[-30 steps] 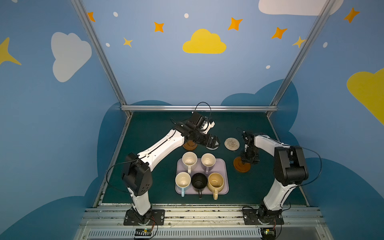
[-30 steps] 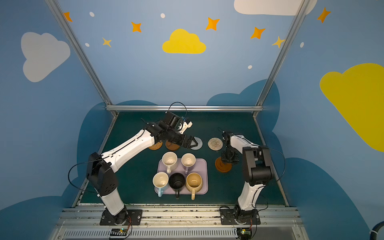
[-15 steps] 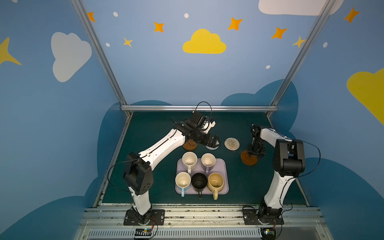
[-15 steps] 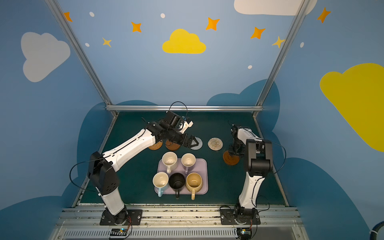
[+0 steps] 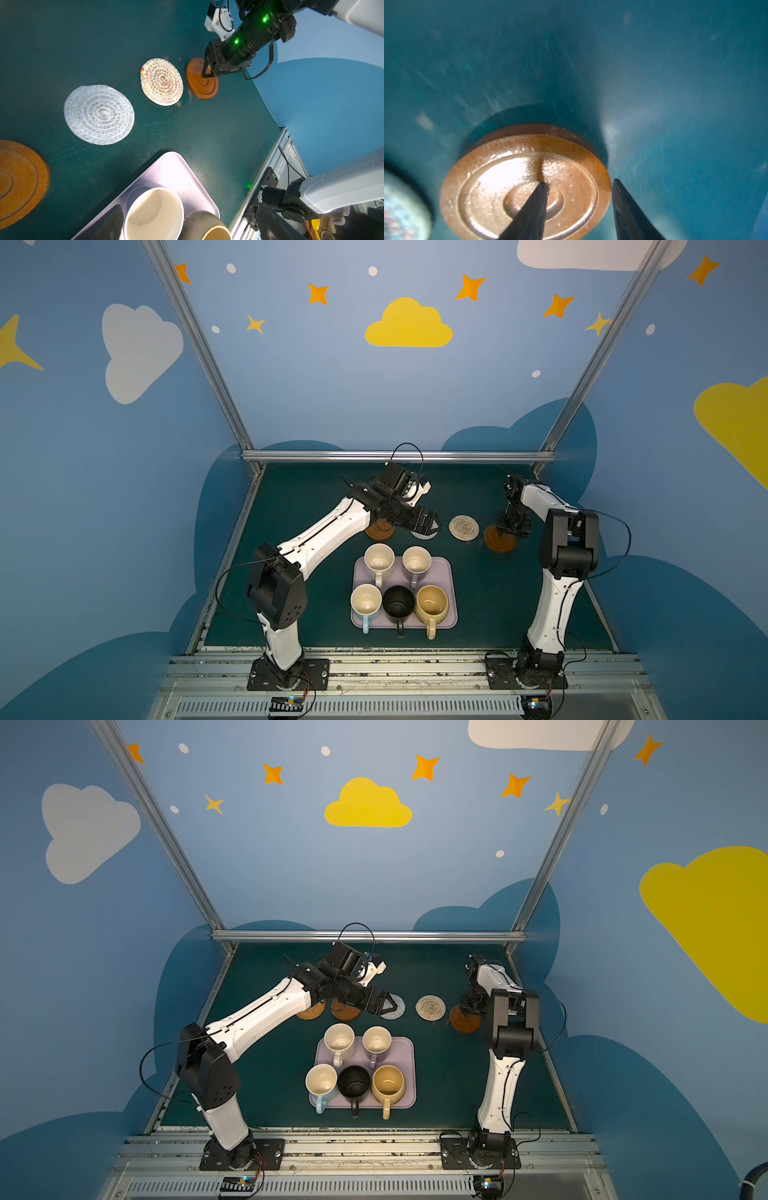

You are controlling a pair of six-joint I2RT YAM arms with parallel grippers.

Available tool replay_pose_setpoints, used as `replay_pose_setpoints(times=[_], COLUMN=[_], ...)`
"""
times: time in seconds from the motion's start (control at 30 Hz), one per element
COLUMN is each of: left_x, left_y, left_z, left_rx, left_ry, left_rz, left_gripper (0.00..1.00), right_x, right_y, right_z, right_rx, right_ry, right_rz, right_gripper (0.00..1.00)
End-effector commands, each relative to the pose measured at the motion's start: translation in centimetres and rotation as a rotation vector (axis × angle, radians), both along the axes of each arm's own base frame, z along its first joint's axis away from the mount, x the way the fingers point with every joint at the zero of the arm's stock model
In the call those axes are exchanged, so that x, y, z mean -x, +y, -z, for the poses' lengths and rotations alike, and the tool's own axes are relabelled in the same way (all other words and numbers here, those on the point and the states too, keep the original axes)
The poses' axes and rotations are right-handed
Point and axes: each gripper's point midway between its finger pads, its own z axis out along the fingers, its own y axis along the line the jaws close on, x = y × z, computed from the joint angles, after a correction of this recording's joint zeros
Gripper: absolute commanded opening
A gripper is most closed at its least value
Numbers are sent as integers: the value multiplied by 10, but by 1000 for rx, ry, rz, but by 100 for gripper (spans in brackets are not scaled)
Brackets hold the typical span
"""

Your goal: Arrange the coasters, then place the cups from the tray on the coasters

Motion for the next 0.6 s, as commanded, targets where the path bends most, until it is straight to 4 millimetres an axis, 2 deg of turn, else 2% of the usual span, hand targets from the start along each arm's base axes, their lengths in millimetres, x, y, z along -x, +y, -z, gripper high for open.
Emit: replay_pose_setpoints(times=[0.0,0.37,0.5,0.57], left_x=[0,-2,-3,-3], left_y=[5,15,17,18], left_z=[3,5,5,5], left_rx=[-7,-16,-19,-19], left_ry=[3,3,6,4], left_rz=[-11,-40,-45,-48], left_gripper=[100,100,100,100], right_x=[-8,-25,-31,-35], right_y=[0,5,1,6], right_z=[17,18,18,18], right_rx=[-12,-11,-21,-25], right_ry=[11,15,11,0], right_rz=[24,-5,5,-11], right_gripper=[52,52,52,52])
